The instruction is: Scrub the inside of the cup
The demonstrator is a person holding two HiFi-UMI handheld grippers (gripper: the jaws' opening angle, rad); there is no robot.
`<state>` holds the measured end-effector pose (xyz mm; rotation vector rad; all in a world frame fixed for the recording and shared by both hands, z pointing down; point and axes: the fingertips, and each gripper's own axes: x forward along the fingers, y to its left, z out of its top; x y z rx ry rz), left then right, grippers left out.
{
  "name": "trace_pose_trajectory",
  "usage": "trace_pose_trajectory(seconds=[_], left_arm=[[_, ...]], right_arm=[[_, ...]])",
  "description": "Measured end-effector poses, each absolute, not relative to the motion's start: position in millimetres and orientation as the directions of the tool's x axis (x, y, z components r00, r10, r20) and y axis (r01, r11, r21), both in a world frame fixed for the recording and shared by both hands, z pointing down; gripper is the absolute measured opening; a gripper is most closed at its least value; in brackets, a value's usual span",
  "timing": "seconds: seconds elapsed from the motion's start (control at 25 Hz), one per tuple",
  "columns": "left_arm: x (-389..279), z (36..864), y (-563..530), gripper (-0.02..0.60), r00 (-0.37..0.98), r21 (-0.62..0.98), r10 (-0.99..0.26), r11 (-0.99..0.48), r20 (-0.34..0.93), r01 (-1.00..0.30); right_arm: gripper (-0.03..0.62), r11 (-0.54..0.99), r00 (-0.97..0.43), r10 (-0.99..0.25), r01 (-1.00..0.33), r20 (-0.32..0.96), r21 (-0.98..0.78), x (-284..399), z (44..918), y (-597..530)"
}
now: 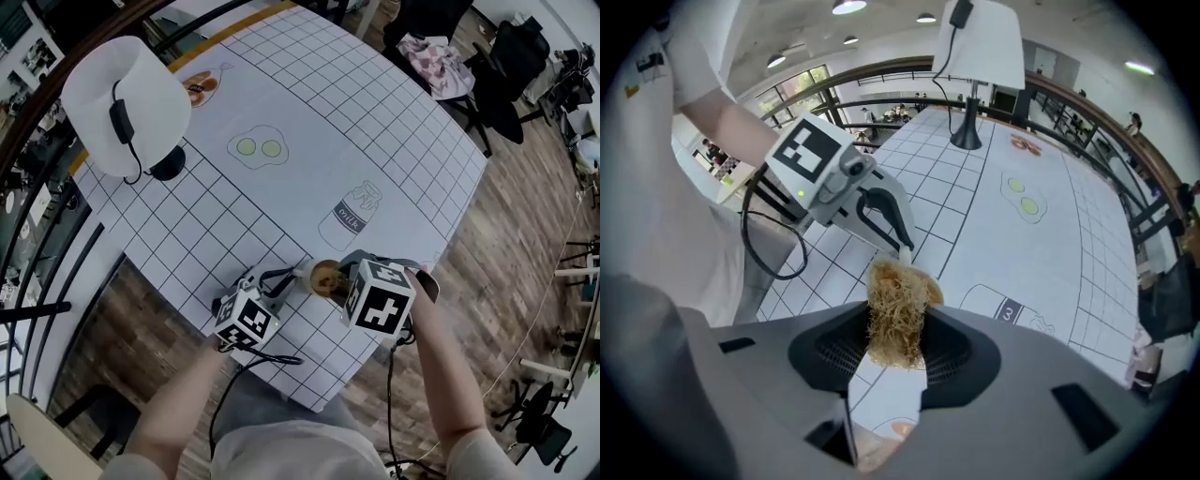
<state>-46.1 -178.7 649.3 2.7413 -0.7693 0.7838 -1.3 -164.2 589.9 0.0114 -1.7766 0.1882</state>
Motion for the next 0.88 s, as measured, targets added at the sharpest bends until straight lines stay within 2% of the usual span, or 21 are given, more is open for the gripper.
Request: trace_pose_trajectory(seconds=[0.28,0.48,0.68,0.88], left_arm=[[-46,648,-177,0.048,0.733,0.042,-0.423,-0.852,0.532,-0.522],[-44,649,-176,0.048,0.738,0.036,-0.426,-0.854,0.523,-0.518],[-47,650,-177,0.048,0.728,0.043,-0.433,-0.845,0.531,-0.534],[-46,650,-175,0.048,0.730,0.041,-0.436,-0.845,0.526,-0.534]], right_arm=[[0.149,0.989,-0.155,-0.029,-0.150,0.987,0.005,2,602,-178],[0.146,0.989,-0.129,-0.034,-0.149,0.991,0.014,-2,634,-175],[0.146,0.981,-0.201,0.051,-0.174,0.978,-0.087,-2,619,-167],[0.147,0.985,-0.224,-0.013,-0.170,0.975,-0.026,4,585,-170]])
